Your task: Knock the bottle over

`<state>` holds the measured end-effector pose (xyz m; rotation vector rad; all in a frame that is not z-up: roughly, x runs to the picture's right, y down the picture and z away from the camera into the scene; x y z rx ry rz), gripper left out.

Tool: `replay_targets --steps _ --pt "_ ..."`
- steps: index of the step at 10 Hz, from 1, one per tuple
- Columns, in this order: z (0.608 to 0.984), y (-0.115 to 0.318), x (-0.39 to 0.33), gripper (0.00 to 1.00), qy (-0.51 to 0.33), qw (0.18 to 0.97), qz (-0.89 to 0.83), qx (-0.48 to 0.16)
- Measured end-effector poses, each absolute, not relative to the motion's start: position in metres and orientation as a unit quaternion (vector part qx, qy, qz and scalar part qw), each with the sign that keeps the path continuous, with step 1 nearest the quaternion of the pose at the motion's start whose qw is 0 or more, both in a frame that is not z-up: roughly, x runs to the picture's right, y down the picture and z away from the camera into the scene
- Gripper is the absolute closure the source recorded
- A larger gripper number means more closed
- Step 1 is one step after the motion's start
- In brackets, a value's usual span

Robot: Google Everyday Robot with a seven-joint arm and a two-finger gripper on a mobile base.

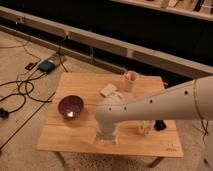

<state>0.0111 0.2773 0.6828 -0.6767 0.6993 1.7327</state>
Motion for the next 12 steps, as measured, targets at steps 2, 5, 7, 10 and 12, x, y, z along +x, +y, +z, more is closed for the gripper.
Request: replay_targets --steps 2,5,7,10,12 --pt "0.680 0.294 0.031 0.35 0.313 0.522 0.744 -0.277" --pt "0.677 0.307 0.060 0.35 0.325 0.490 0.766 -0.260" --pt "0.679 0.302 0.072 0.35 0.318 0.484 0.778 -0.245" --pt "0.680 0.289 0.083 0.35 0.306 0.489 0.786 -0.223" --pt "0.674 0.289 0.096 0.35 0.308 0.480 0.794 -0.209"
